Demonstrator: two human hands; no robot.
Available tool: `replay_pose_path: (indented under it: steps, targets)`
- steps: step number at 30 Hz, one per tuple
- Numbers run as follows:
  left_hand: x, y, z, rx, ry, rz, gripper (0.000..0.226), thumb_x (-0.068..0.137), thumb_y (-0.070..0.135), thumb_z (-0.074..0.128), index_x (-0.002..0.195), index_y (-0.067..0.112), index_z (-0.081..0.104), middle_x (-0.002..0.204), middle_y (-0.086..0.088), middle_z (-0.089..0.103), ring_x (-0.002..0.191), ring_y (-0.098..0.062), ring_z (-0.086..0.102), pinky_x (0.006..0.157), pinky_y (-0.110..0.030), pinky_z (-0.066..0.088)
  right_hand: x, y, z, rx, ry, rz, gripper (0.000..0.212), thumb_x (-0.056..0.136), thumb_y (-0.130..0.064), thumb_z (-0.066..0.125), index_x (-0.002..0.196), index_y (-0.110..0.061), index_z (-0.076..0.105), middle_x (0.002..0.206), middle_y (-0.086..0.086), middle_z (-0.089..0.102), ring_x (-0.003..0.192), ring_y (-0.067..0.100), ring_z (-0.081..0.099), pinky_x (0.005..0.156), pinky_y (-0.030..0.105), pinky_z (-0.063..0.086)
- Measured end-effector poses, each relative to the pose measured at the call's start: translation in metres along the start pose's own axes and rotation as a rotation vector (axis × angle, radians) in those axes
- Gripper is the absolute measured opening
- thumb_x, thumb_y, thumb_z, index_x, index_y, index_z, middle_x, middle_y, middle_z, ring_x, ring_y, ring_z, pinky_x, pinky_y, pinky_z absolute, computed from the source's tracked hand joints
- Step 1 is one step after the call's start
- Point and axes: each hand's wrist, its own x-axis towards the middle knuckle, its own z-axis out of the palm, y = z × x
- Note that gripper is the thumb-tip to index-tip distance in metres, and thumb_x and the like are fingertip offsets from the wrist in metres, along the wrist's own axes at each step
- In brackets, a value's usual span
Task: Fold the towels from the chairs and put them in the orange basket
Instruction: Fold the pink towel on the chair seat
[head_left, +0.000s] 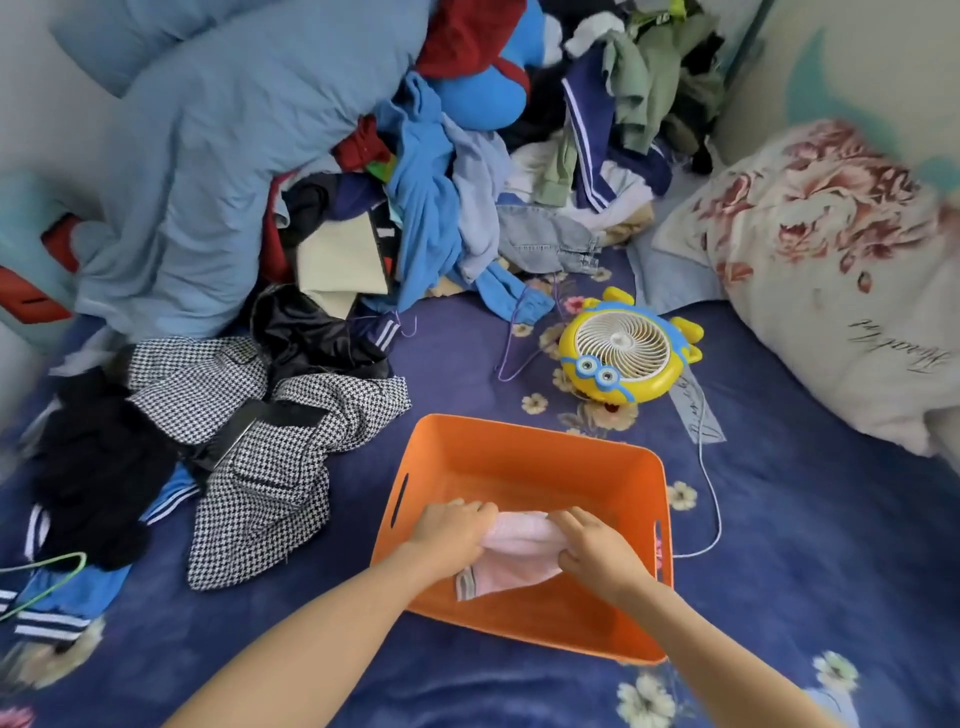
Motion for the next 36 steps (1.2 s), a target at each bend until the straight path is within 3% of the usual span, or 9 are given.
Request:
replay_pose_path:
  steps: [7, 9, 11, 13, 16, 18, 21, 28, 36]
  targets:
    - [0.04, -0.024, 0.015, 0.058, -0.059, 0.091, 0.04, 0.089, 0.012, 0.046, 0.129, 0.012, 0.04, 0.132, -0.005, 0.05, 0.118, -0.029, 0.046, 0.084, -0.038, 0.041, 0.013, 0.0, 0.024, -0.009, 0.045, 0.068, 0.044, 0.084, -0.005, 0.049, 0.128, -0.007, 0.049, 0.129, 0.01, 0.052, 0.118, 0.029, 0.05, 0.09, 0.035, 0.046]
    - [0.047, -0.027, 0.017, 0.048, 0.009, 0.137, 0.045, 0.085, 0.01, 0.052, 0.13, 0.009, 0.043, 0.138, -0.006, 0.046, 0.126, -0.028, 0.041, 0.089, -0.036, 0.039, 0.016, 0.0, 0.027, -0.017, 0.161, 0.053, 0.043, 0.073, -0.002, 0.056, 0.116, -0.006, 0.058, 0.118, 0.012, 0.062, 0.106, 0.032, 0.061, 0.074, 0.033, 0.055]
    - [0.051, -0.032, 0.025, 0.04, 0.148, 0.183, 0.041, 0.072, 0.008, 0.062, 0.113, 0.009, 0.061, 0.129, -0.006, 0.057, 0.122, -0.028, 0.051, 0.086, -0.033, 0.046, 0.023, 0.0, 0.035, -0.017, 0.192, 0.067, 0.046, 0.064, -0.005, 0.059, 0.11, -0.009, 0.058, 0.108, 0.013, 0.068, 0.096, 0.031, 0.067, 0.062, 0.028, 0.057]
    - [0.055, -0.035, 0.038, 0.039, 0.155, 0.192, 0.033, 0.065, 0.009, 0.057, 0.094, 0.016, 0.072, 0.114, -0.003, 0.068, 0.109, -0.024, 0.063, 0.079, -0.03, 0.053, 0.035, 0.001, 0.052, -0.011, 0.194, 0.049, 0.043, 0.069, -0.009, 0.053, 0.112, -0.013, 0.051, 0.109, 0.011, 0.068, 0.098, 0.029, 0.067, 0.065, 0.027, 0.057]
    - [0.057, -0.042, 0.081, 0.027, -0.059, 0.084, 0.053, 0.082, 0.005, 0.055, 0.134, 0.007, 0.046, 0.148, -0.013, 0.035, 0.138, -0.029, 0.032, 0.11, -0.04, 0.029, 0.057, 0.002, 0.088, -0.016, -0.019, 0.091, 0.046, 0.075, -0.011, 0.036, 0.119, -0.015, 0.046, 0.117, 0.012, 0.065, 0.102, 0.034, 0.065, 0.074, 0.033, 0.057]
    - [0.062, -0.05, 0.117, 0.113, -0.324, 0.022, 0.06, 0.09, 0.005, 0.046, 0.145, 0.008, 0.024, 0.156, -0.014, 0.01, 0.144, -0.031, 0.007, 0.115, -0.045, 0.009, 0.071, 0.005, 0.122, -0.102, -0.247, 0.13, 0.056, 0.087, -0.005, 0.037, 0.142, -0.019, 0.03, 0.151, 0.013, 0.029, 0.131, 0.04, 0.039, 0.103, 0.043, 0.042]
    - [0.065, -0.055, 0.154, 0.146, -0.543, -0.036, 0.052, 0.091, 0.012, 0.046, 0.141, 0.011, 0.036, 0.154, -0.014, 0.017, 0.141, -0.032, 0.013, 0.112, -0.046, 0.015, 0.081, 0.005, 0.161, -0.063, -0.636, 0.211, 0.062, 0.097, -0.02, 0.045, 0.148, -0.03, 0.013, 0.158, 0.004, -0.011, 0.142, 0.037, 0.012, 0.113, 0.047, 0.024]
    - [0.056, -0.055, 0.174, 0.004, -0.625, -0.08, 0.041, 0.094, 0.024, 0.041, 0.133, 0.012, 0.046, 0.144, -0.013, 0.034, 0.133, -0.031, 0.027, 0.107, -0.042, 0.025, 0.081, 0.0, 0.181, 0.02, -0.668, 0.28, 0.06, 0.096, -0.02, 0.044, 0.148, -0.031, 0.015, 0.157, 0.004, -0.014, 0.142, 0.036, 0.016, 0.114, 0.046, 0.025]
    - [0.03, -0.062, 0.115, -0.145, -0.402, -0.026, 0.034, 0.093, 0.015, 0.039, 0.122, 0.008, 0.053, 0.132, -0.01, 0.044, 0.123, -0.029, 0.036, 0.1, -0.041, 0.031, 0.069, -0.02, 0.122, -0.042, -0.53, 0.363, 0.056, 0.095, -0.019, 0.041, 0.147, -0.028, 0.022, 0.158, 0.008, -0.004, 0.141, 0.034, 0.017, 0.11, 0.042, 0.03]
